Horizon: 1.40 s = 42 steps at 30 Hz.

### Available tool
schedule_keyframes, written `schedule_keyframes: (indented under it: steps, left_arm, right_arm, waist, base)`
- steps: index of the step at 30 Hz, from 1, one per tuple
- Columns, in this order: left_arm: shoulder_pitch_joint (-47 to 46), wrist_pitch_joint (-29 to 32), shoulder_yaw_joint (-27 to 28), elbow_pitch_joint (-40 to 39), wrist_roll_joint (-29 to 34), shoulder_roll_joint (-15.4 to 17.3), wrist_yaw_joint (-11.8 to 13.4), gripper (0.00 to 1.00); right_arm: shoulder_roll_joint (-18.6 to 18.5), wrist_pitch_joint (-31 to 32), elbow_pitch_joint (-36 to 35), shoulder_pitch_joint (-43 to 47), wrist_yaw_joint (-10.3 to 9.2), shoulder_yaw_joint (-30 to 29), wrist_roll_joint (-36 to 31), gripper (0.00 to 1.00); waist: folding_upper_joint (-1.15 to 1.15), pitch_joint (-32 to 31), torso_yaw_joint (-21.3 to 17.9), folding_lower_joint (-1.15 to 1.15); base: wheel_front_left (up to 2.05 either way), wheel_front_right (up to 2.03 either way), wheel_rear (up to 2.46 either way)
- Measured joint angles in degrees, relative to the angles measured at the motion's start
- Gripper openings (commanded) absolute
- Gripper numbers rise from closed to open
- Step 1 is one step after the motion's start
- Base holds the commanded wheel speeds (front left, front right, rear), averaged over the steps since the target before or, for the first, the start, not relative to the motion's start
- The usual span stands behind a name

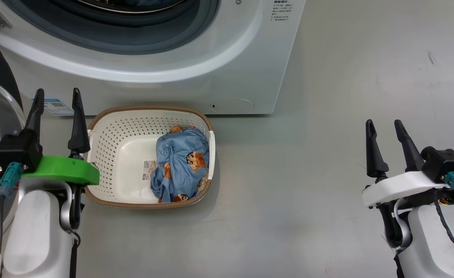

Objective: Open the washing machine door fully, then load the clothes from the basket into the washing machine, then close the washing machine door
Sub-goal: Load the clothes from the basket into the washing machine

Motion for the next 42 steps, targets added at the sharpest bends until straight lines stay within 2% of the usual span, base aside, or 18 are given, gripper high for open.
schedule_keyframes:
  steps: [26, 42]
  left_arm:
    - [18.83, 0.07, 1.87, -2.47, 1.48, -1.42, -0.01, 1.0]
    - [19.97, 0.07, 2.65, -6.06, 1.47, -2.45, -0.02, 1.0]
  right_arm:
    - [-0.66, 0.0, -2.22, 7.43, 0.0, -1.8, -2.1, 1.0]
    - [-0.26, 0.0, -4.37, 9.32, 0.0, -2.45, -2.1, 1.0]
  waist:
    - [0.0, -10.42, -1.33, 0.0]
    - [0.0, -9.43, -1.81, 0.0]
  base:
    - [0.0, 0.0, 0.0]
    - [0.0, 0.0, 0.0]
